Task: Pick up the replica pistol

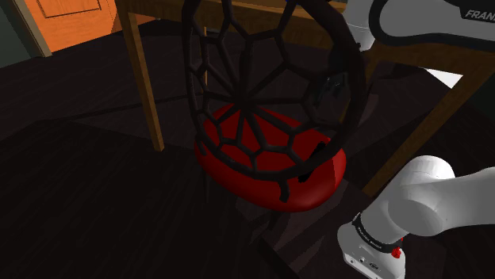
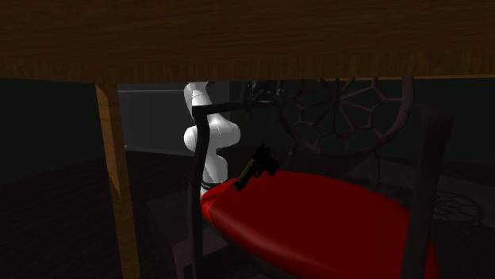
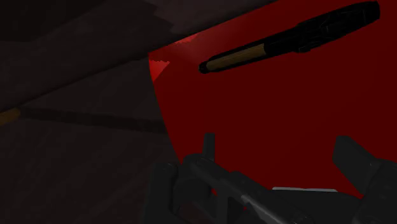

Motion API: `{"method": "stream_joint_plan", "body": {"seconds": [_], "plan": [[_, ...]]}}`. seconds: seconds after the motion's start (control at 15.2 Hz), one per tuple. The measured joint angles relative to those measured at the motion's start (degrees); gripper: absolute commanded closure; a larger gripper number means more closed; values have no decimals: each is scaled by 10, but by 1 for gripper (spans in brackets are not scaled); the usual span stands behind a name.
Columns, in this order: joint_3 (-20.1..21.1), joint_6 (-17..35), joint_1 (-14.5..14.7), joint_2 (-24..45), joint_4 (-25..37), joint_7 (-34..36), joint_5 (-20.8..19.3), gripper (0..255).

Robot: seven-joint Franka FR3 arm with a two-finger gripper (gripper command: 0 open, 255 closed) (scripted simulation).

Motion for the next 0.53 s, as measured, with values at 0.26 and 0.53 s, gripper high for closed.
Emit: {"method": "stream_joint_plan", "body": {"seconds": [0.26,0.53], "plan": [[25,-3,-32,24,-17,84,1,0],[68,-8,-88,79,-39,251,14,0]]}}
